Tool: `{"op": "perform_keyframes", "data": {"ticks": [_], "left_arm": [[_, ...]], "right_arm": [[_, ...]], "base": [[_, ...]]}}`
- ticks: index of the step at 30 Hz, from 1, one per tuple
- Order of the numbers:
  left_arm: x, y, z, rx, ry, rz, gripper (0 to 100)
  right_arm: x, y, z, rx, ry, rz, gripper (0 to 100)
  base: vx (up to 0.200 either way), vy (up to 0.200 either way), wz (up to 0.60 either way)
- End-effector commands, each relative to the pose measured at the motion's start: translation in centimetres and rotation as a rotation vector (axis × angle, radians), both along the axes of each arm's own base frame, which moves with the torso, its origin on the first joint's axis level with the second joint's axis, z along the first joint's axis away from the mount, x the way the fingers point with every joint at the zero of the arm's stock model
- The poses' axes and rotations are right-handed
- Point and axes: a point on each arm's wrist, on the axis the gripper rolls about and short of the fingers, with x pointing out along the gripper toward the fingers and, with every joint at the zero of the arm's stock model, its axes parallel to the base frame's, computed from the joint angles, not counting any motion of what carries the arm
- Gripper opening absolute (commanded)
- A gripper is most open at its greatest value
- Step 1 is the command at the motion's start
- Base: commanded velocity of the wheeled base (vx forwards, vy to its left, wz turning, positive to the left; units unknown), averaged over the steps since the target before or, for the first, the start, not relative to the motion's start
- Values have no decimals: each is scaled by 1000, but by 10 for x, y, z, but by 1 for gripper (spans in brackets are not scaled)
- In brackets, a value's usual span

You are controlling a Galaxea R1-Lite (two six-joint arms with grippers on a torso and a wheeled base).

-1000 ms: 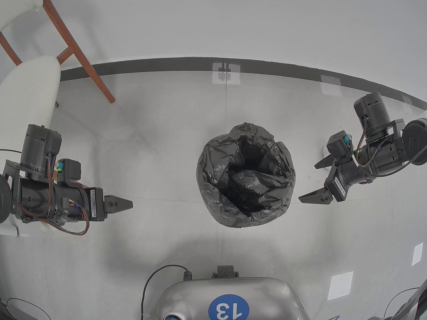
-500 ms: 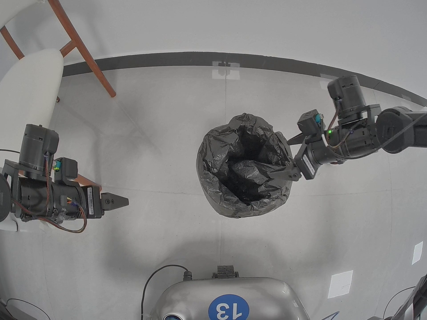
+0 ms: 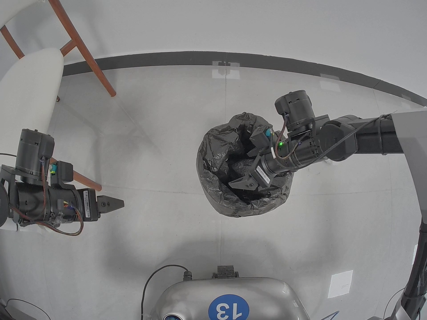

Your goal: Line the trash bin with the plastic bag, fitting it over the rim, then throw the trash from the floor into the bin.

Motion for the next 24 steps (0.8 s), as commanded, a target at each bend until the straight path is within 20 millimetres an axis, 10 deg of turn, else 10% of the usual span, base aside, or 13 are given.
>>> {"op": "perform_keyframes", "data": {"ticks": [1,11,24], "left_arm": [[-5,5,3,-6,-17,15,100],[3,3,14,-22,-50,13,100],[17,0,24,-30,-78,11,100]], "right_arm": [[12,8,-17,-3,28,-3,100],[3,-6,8,44,24,-53,100],[-9,-16,13,37,38,-62,100]], "base": [[0,0,0],[0,0,0],[0,200,0]]}}
